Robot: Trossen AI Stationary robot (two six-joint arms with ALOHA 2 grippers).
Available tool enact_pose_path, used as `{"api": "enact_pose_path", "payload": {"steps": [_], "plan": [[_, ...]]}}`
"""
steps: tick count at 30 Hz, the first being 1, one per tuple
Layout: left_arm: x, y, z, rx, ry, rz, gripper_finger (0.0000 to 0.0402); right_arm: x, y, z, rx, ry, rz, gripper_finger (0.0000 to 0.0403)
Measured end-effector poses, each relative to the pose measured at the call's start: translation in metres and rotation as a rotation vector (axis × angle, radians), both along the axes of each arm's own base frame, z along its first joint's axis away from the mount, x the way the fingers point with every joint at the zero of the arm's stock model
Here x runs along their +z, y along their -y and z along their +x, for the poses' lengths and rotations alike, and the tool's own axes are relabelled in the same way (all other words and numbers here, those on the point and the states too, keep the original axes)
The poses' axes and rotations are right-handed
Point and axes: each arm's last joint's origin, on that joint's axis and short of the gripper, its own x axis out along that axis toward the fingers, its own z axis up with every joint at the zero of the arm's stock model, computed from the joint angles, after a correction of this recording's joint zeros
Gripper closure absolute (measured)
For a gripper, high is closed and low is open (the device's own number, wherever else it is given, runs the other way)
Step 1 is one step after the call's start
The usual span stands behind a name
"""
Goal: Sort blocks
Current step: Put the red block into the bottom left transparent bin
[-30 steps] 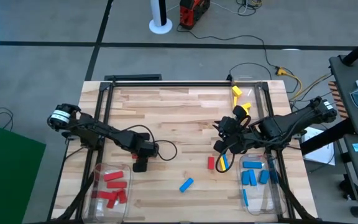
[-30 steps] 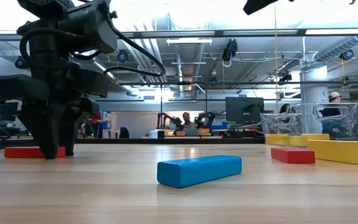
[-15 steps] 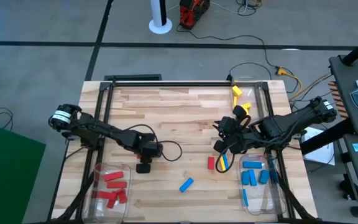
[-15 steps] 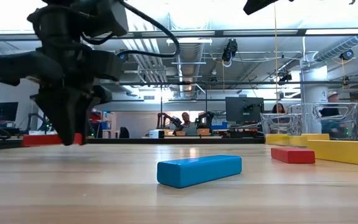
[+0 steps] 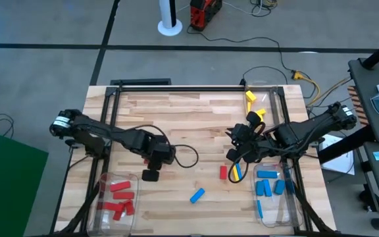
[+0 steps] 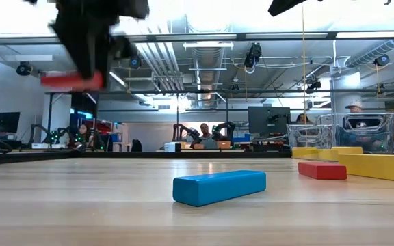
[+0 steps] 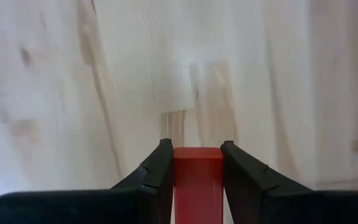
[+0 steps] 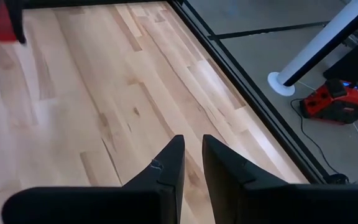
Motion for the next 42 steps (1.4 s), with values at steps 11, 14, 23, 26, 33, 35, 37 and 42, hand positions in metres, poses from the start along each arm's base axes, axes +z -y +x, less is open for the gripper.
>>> {"api": "enact_pose_path", "payload": {"steps": [11,14,23,26,33,35,37,42], "plan": [[0.074,0.027,-0.035,0.066,0.010,-0.055,0.0316,0.000,0.001,0.000,-0.002,-0.003,-0.002,0.0347],[0.081,0.047,-0.055,0.065,0.018,-0.092,0.0317,0.000,0.001,0.000,-0.001,-0.003,-0.003,0.0344],[0.070,0.100,-0.119,0.094,-0.060,-0.164,0.0317,0.000,0.008,0.002,-0.012,-0.017,-0.020,0.0355],[0.055,0.112,-0.129,0.092,-0.085,-0.162,0.0317,0.000,0.011,0.003,-0.015,-0.025,-0.031,0.0359],[0.028,0.118,-0.134,0.142,-0.109,-0.160,0.0313,0.000,0.014,0.004,-0.026,-0.025,-0.031,0.0355],[0.023,0.117,-0.136,0.175,-0.129,-0.141,0.0299,0.000,0.014,0.004,-0.024,-0.022,-0.024,0.0353],[0.021,0.116,-0.137,0.185,-0.139,-0.129,0.0280,0.000,0.014,0.005,-0.020,-0.022,-0.010,0.0355],[0.021,0.115,-0.138,0.148,-0.139,-0.116,0.0237,0.000,0.014,0.004,-0.022,-0.019,-0.004,0.0359]]}}
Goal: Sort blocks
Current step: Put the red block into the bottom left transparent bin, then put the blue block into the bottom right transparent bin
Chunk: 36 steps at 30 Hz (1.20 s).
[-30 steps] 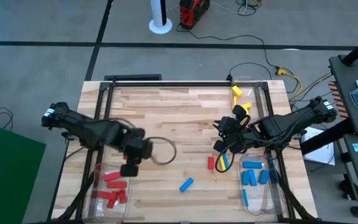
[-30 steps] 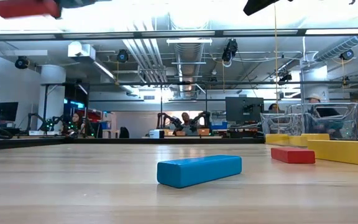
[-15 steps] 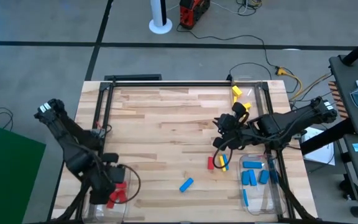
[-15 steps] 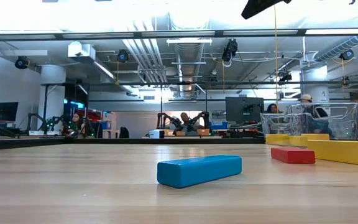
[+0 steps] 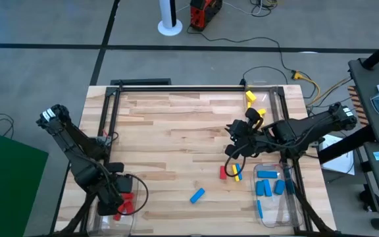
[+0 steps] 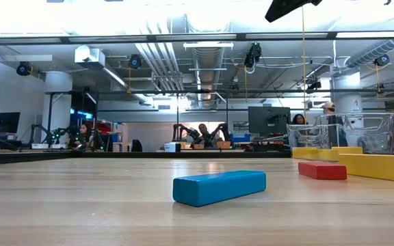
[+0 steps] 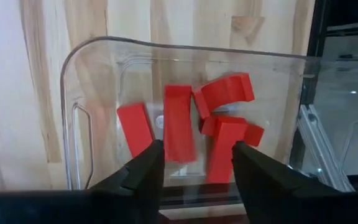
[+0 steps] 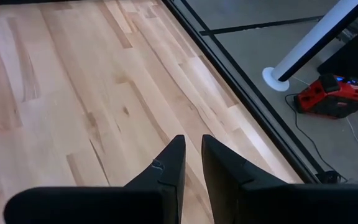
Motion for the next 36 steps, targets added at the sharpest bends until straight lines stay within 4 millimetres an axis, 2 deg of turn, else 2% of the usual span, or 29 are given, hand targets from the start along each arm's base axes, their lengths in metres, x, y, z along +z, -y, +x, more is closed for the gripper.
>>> {"api": "enact_pose_path", "payload": {"steps": [5,9,14,17,26,32,36], "plan": [[0.010,-0.001,0.000,-0.021,0.010,0.011,0.0215,0.001,0.000,0.001,0.000,0.011,0.005,0.0355],[0.027,-0.005,0.002,0.004,0.066,0.055,0.0213,0.001,-0.001,0.002,-0.002,0.027,0.011,0.0354],[0.048,-0.017,0.015,0.059,0.186,0.110,0.0212,0.003,-0.001,0.006,0.025,0.054,0.066,0.0359],[0.054,-0.027,0.024,0.092,0.242,0.152,0.0212,0.004,0.001,0.009,0.054,0.066,0.120,0.0357],[0.052,-0.063,0.057,0.157,0.378,0.301,0.0212,0.018,0.004,0.014,0.130,0.111,0.174,0.0345],[0.041,-0.077,0.079,0.178,0.474,0.275,0.0212,0.036,0.003,0.014,0.165,0.154,0.184,0.0335],[0.034,-0.084,0.090,0.191,0.454,0.116,0.0212,0.045,0.002,0.013,0.207,0.170,0.220,0.0324]]}}
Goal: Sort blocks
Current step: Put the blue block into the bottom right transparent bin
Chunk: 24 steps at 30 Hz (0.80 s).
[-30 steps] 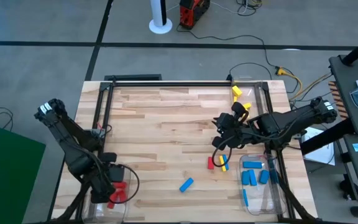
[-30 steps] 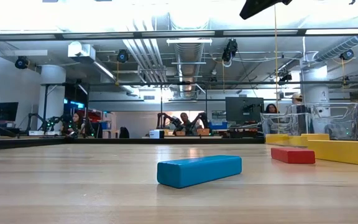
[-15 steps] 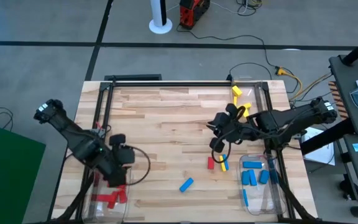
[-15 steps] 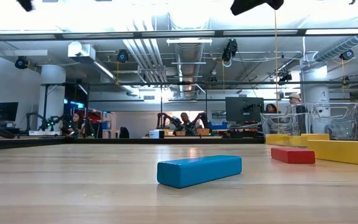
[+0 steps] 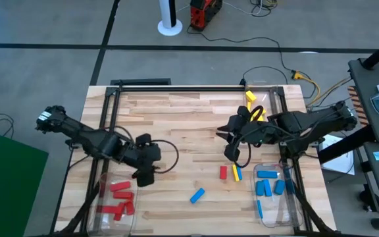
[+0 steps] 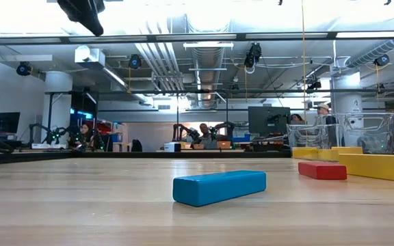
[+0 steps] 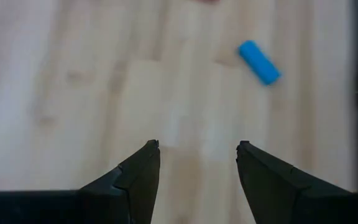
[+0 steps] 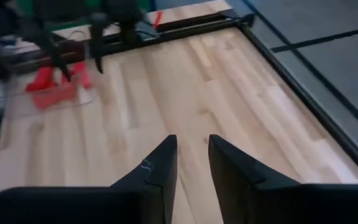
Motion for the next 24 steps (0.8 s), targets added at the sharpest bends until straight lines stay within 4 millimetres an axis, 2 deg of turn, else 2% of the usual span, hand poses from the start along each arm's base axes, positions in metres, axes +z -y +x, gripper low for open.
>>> {"api": "enact_pose_path", "payload": {"steps": [4,11,18,24], "plan": [[-0.003,0.000,0.005,-0.017,0.014,-0.081,0.0212,-0.001,-0.005,0.005,0.064,-0.020,0.010,0.0310],[0.004,-0.007,0.003,0.083,0.104,0.033,0.0212,-0.008,-0.022,0.027,0.141,-0.063,0.024,0.0278],[0.011,-0.019,-0.002,0.099,0.228,0.089,0.0212,-0.016,-0.031,0.052,0.160,-0.091,0.036,0.0242],[0.011,-0.027,-0.009,0.080,0.385,0.006,0.0212,-0.025,-0.044,0.081,0.223,-0.130,0.049,0.0223]]}}
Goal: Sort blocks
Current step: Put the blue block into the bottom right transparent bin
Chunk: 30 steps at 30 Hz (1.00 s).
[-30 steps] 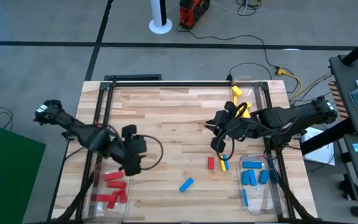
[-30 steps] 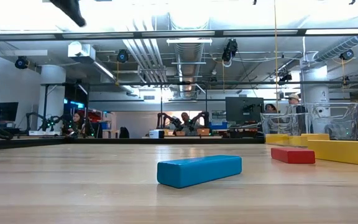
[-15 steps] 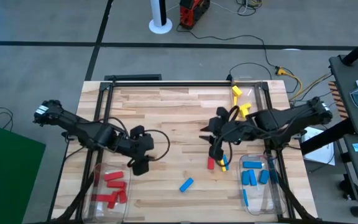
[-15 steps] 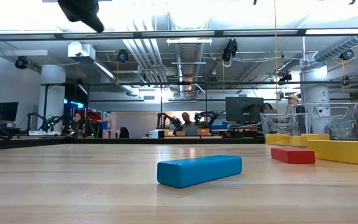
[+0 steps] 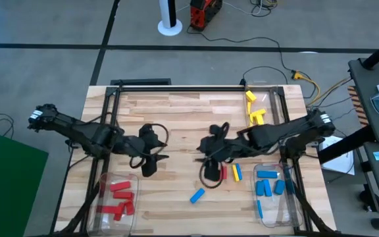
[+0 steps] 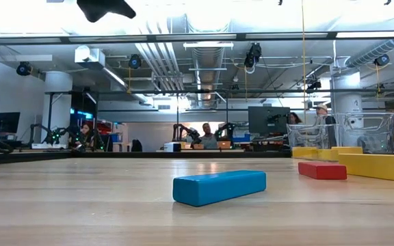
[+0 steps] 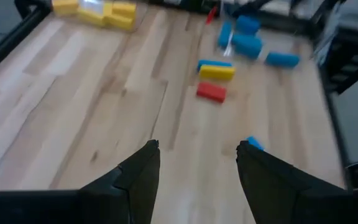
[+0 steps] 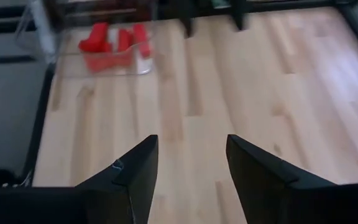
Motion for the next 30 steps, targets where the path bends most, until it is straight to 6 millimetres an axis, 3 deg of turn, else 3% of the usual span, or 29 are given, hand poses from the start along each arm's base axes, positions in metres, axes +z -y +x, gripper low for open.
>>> {"api": "enact_pose_path", "payload": {"steps": [8,13,23,30], "plan": [[-0.007,-0.006,-0.015,0.023,0.103,-0.026,0.0212,-0.025,-0.022,0.039,0.097,-0.113,0.006,0.0220],[-0.010,-0.011,-0.026,0.049,0.112,-0.010,0.0212,-0.040,-0.030,0.049,0.104,-0.223,-0.014,0.0221],[0.007,-0.020,-0.050,0.076,0.190,0.007,0.0212,-0.079,-0.050,0.062,0.201,-0.381,0.024,0.0218],[0.009,-0.022,-0.055,0.075,0.194,0.010,0.0212,-0.103,-0.066,0.064,0.282,-0.436,-0.001,0.0215]]}}
